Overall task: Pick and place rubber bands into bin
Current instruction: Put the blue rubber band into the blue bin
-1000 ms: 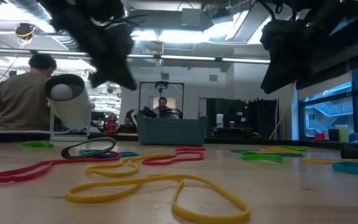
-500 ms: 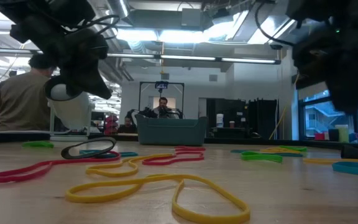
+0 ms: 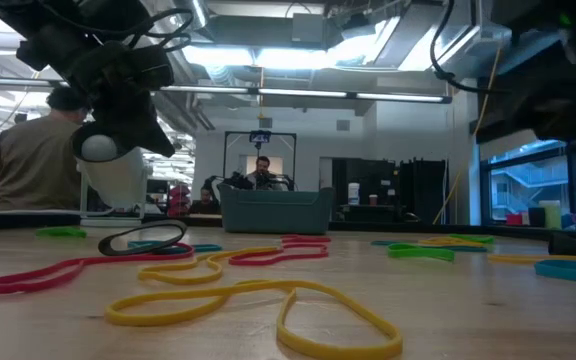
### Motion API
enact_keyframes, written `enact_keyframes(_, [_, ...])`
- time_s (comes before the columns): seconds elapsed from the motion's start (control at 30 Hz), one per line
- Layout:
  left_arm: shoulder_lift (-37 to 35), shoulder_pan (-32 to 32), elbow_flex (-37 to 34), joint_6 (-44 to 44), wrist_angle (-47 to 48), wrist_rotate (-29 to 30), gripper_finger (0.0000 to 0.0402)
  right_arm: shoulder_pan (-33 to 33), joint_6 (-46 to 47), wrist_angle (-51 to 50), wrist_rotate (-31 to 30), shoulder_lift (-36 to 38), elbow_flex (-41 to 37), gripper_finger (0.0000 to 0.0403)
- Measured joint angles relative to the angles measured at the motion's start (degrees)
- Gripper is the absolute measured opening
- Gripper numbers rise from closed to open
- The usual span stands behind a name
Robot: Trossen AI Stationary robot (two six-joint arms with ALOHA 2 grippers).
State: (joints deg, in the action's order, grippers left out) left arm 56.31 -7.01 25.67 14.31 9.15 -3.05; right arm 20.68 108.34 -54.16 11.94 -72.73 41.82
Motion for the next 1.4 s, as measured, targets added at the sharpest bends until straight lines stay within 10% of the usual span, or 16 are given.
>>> enact_keyframes(0.7, [0.02, 0.00, 0.02, 0.65, -0.20, -2.62, 0.0001, 9.95, 8.53, 9.89, 1.32, -9.20, -6.35, 0.0102])
enact_keyframes(1.03, [0.03, 0.00, 0.04, 1.50, -0.42, -2.67, 0.0003, 11.86, 10.78, 15.48, -0.09, -8.53, -10.10, 0.0037])
enact_keyframes(1.4, [0.04, 0.00, 0.09, 1.00, -2.50, -2.47, 0.0001, 12.03, 8.82, 3.14, -2.42, -5.91, -4.34, 0.0007])
